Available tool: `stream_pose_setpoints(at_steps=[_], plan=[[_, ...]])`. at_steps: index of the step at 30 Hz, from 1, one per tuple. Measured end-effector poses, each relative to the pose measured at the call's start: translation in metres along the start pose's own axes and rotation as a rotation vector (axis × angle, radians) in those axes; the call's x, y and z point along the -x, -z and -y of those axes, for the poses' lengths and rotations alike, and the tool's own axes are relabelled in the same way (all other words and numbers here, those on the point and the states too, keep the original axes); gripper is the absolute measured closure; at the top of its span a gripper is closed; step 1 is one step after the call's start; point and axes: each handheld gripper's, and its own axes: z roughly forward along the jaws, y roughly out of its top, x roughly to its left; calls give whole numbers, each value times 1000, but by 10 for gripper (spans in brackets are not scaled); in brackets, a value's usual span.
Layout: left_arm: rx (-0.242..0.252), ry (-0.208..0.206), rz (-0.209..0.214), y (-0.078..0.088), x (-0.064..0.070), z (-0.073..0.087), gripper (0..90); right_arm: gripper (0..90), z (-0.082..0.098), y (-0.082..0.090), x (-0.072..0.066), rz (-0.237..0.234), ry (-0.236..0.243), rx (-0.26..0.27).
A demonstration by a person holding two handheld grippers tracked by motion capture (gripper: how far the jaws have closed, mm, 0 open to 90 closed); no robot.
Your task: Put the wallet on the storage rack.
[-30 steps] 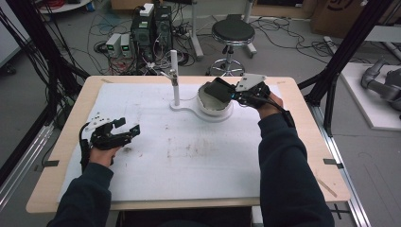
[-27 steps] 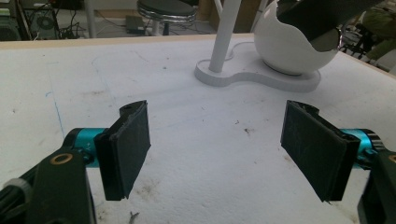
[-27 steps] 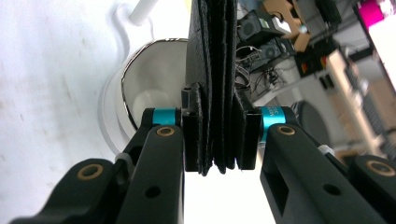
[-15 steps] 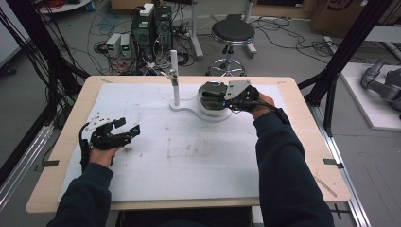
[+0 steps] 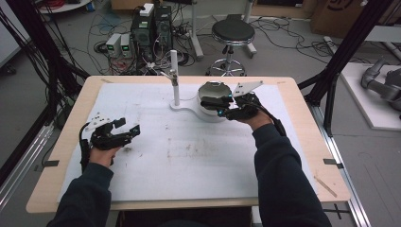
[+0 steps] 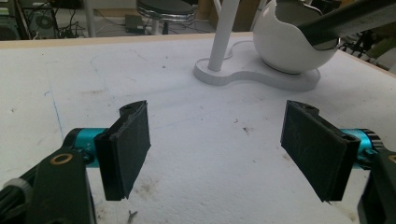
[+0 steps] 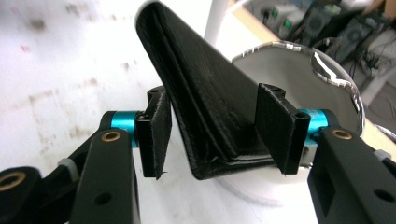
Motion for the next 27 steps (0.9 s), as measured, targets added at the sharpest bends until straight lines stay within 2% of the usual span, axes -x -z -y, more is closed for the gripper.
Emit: stream_pose_setpoints(at_steps=[2,4,7,9,12,13,16,21,25,27], plan=[[1,4,1,0,0,0,239,447,5,1,-2,-20,-38,33],[-3,4,0,0,0,0,239,412,7,1,-1,-46,-65,35],[-2,3,2,-1,1,0,239,401,10,3,-1,-70,-117,68],[-8,3,3,-1,1,0,239,411,13,3,0,-71,-111,56],[-9,3,3,-1,1,0,239,409,16,2,0,-97,-134,61],[-9,3,3,-1,1,0,239,410,17,1,0,-95,-125,58],[-8,5,4,-1,1,0,239,455,16,0,-2,-74,-117,46],[-9,4,4,-1,1,0,239,564,15,2,0,-69,-114,80],[-6,5,6,-1,1,0,239,548,15,1,-1,-75,-116,61],[-5,4,5,-1,1,0,239,471,15,1,-1,-58,-126,53]])
